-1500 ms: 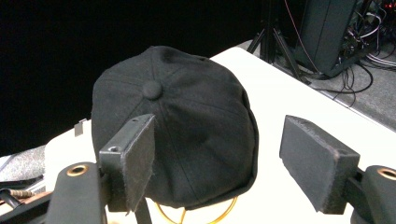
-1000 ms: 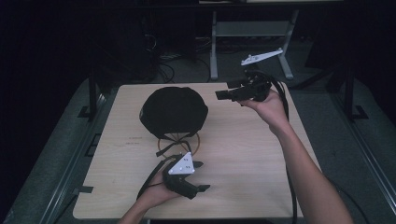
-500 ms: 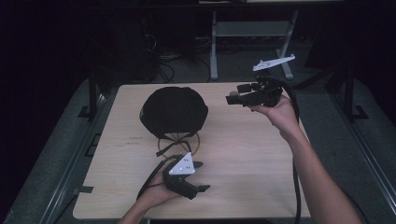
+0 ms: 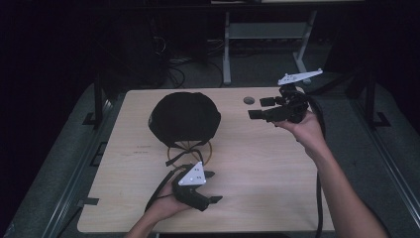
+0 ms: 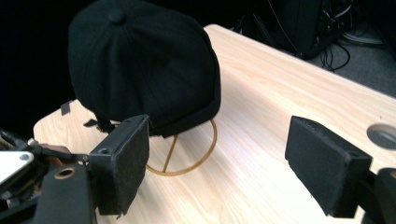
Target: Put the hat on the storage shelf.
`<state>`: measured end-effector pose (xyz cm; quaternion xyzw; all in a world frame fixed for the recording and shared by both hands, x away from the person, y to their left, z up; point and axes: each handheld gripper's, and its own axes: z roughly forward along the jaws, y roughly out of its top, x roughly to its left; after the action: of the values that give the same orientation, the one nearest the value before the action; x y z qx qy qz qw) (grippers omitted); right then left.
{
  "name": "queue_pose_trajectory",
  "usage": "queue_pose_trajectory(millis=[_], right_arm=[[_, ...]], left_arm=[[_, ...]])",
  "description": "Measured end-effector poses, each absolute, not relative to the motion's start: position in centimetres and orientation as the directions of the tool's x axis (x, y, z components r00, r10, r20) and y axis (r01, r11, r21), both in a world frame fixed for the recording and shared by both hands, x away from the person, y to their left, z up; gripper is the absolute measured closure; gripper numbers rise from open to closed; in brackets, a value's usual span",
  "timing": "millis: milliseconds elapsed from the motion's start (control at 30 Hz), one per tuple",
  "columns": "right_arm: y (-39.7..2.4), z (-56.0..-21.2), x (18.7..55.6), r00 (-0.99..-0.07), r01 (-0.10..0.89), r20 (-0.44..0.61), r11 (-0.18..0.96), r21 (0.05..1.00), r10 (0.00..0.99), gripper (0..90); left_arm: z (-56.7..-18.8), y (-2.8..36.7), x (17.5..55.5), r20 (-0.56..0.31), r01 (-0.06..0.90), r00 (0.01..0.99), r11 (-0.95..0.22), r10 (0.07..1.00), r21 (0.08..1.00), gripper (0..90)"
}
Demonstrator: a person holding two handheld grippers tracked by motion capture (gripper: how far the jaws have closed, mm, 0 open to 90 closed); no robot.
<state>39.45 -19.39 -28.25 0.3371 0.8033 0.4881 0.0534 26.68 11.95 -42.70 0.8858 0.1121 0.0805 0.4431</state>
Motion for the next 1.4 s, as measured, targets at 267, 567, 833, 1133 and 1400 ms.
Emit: queue_pose_trajectory(millis=[267,567,833,1133,1400], right_arm=[[-20.8,-29.5,38.7,-0.757,0.496,0.244,0.289,0.819,0.606,20.8],[-22.1,-30.5,37.8,-0.745,0.502,0.244,0.28,0.818,0.621,20.7],[-22.8,-31.5,37.2,-0.74,0.512,0.249,0.283,0.811,0.625,20.3],[-23.5,-32.6,36.4,-0.733,0.524,0.257,0.281,0.804,0.63,20.1],[-24.3,-33.6,35.6,-0.724,0.535,0.266,0.274,0.799,0.637,20.0]], left_arm=[[-42.8,11.9,26.7,0.042,0.128,0.962,-0.582,0.27,0.803,22.8],[-42.7,12.0,26.7,0.047,0.124,0.962,-0.585,0.269,0.802,22.8],[-42.7,12.1,26.7,0.04,0.131,0.961,-0.579,0.274,0.805,22.8],[-42.7,12.1,26.7,0.036,0.136,0.96,-0.576,0.278,0.806,22.9],[-42.7,12.2,26.7,0.038,0.136,0.959,-0.573,0.28,0.808,22.9]])
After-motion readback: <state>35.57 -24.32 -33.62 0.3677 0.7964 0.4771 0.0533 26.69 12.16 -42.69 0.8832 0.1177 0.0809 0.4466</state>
